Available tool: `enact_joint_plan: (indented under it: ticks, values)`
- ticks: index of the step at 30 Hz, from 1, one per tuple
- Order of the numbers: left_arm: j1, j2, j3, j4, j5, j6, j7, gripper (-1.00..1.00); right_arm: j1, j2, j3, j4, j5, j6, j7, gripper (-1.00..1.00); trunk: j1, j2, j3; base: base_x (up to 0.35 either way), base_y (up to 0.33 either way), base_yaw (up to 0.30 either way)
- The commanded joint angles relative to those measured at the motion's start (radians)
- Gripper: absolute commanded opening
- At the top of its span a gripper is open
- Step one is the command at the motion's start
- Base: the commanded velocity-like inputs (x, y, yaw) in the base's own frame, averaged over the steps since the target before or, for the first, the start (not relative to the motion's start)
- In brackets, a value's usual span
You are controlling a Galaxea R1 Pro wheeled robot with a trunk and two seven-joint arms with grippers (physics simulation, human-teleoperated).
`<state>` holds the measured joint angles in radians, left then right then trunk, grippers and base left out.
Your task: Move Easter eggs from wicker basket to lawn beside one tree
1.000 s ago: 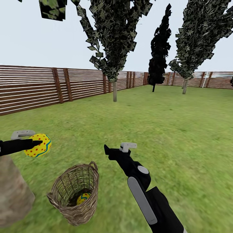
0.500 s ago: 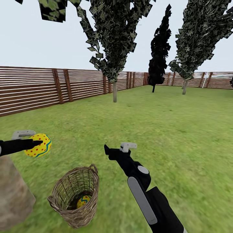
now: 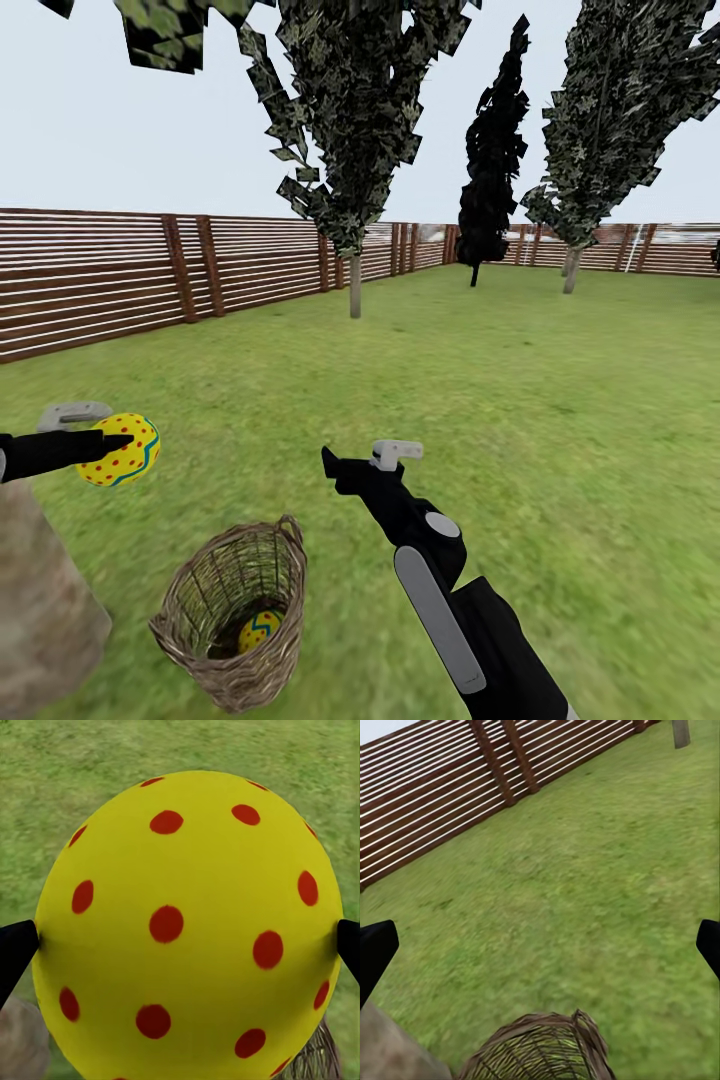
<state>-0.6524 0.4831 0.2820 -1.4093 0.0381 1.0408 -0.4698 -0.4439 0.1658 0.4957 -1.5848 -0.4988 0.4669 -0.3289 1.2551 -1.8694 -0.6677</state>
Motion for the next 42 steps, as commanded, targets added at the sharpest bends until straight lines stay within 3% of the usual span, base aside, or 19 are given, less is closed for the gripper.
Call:
enact_joint_plan:
  ticks: [1, 18, 24, 42]
  values:
    - [-0.001, 0.0, 0.001, 0.0, 0.003, 0.006, -0.001, -1.0, -0.001, 0.0, 0.001, -0.001, -0.01, 0.002, -0.01, 1.0, -0.004, 0.007, 0.002, 0.0, 0.0, 0.0]
    - [-0.001, 0.0, 0.0, 0.0, 0.003, 0.006, -0.001, -1.0, -0.001, 0.001, 0.002, 0.008, -0.01, 0.002, -0.01, 1.0, -0.069, 0.126, 0.055, 0.0, 0.0, 0.0]
    - [-0.001, 0.0, -0.035, 0.0, 0.004, 0.006, 0.0, -1.0, -0.001, 0.001, 0.001, 0.008, -0.01, 0.002, -0.01, 1.0, -0.092, 0.168, 0.074, 0.0, 0.0, 0.0]
    - [0.0, 0.0, -0.04, 0.0, 0.004, 0.006, 0.0, -1.0, -0.001, 0.001, 0.003, 0.014, -0.01, 0.001, -0.01, 1.0, -0.161, 0.294, 0.131, 0.0, 0.0, 0.0]
